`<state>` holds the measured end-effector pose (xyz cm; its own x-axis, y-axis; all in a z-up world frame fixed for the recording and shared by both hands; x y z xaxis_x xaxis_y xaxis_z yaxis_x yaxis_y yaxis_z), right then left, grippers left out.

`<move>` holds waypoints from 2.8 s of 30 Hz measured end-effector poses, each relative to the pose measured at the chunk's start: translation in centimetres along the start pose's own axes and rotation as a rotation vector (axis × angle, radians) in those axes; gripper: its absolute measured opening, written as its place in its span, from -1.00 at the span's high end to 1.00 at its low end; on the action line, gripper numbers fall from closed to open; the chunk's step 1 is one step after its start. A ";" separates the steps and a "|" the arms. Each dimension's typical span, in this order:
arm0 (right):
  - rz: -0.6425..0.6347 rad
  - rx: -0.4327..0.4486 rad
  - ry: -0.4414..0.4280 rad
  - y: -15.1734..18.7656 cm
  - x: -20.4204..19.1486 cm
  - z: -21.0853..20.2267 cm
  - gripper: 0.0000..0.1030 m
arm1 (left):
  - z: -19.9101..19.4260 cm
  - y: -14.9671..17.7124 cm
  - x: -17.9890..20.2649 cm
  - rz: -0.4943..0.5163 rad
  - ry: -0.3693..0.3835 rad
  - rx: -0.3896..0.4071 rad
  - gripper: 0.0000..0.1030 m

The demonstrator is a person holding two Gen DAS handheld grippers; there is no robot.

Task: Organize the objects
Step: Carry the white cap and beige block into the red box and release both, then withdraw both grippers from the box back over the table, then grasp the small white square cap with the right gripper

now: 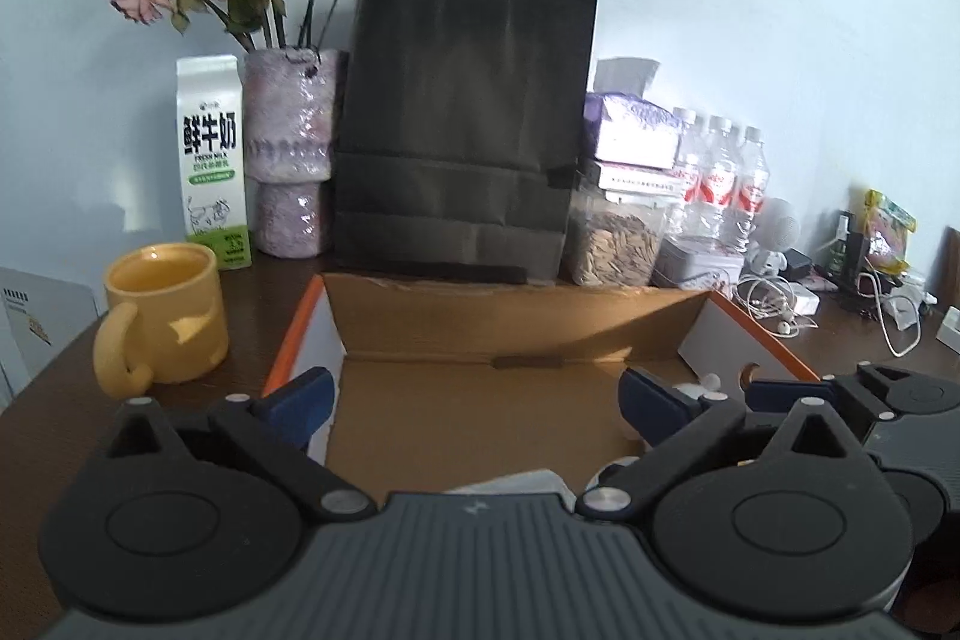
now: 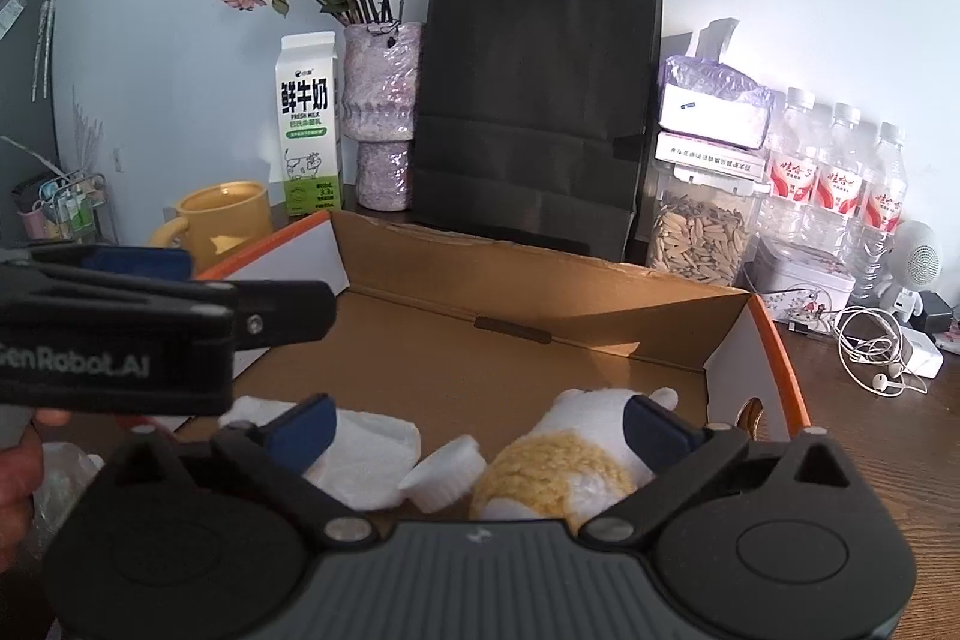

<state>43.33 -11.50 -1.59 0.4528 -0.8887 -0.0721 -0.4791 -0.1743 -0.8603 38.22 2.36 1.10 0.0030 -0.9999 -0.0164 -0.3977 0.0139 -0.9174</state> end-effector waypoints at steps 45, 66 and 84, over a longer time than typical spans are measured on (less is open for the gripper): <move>-0.002 0.052 0.066 2.9 0.8 -11.4 -1.00 | -9.7 1.8 -0.5 0.011 -0.009 0.003 -1.00; 0.088 -0.016 0.109 13.3 2.5 -20.8 -1.00 | -16.1 10.0 -0.6 0.013 0.002 -0.125 -1.00; 0.087 -0.092 0.077 17.7 2.4 -20.6 0.18 | -17.5 13.4 -0.5 -0.009 -0.023 -0.199 -1.00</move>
<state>20.44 -25.49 -6.61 0.3492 -0.9314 -0.1030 -0.5826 -0.1297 -0.8023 16.86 2.86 -4.24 0.0276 -0.9994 -0.0198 -0.5707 0.0005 -0.8211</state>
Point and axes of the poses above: each gripper's, at about its wrist camera, not at the fingertips, and z roughly the way its jaws point, x to its right, y to its underside, the point moved 6 cm from there along z, roughly the way its jaws point, and after that the axes turned 7 degrees about z, right-handed, at the moved point
